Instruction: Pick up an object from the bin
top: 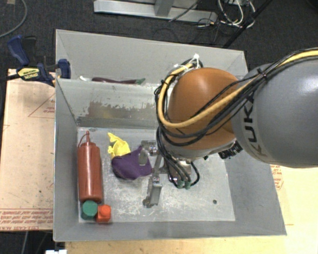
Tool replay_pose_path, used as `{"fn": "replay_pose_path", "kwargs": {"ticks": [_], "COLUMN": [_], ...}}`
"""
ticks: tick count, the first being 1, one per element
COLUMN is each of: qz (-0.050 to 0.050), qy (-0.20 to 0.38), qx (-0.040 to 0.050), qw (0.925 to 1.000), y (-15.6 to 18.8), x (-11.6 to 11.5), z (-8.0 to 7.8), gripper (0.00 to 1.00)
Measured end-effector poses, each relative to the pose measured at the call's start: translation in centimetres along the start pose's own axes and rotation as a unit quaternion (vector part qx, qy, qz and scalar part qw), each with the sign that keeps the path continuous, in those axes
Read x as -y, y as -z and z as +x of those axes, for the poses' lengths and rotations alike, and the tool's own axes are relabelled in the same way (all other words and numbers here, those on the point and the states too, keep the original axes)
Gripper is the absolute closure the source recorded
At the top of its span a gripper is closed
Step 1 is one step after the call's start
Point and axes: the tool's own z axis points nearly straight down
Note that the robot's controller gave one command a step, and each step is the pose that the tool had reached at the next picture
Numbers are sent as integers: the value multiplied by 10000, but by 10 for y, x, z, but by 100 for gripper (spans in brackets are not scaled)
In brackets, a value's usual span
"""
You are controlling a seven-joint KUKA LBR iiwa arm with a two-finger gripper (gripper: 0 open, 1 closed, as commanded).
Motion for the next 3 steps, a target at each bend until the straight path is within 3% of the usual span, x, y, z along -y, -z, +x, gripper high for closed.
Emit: {"fn": "replay_pose_path", "kwargs": {"ticks": [1, 2, 3], "qz": [0, -19, 0], "qy": [0, -48, 126], "qx": [0, 50, -25], "qw": [10000, 10000, 9999], "y": [0, -42, -66], "x": [0, 2, 32], "z": [0, -27, -31], "gripper": [0, 0, 0]}}
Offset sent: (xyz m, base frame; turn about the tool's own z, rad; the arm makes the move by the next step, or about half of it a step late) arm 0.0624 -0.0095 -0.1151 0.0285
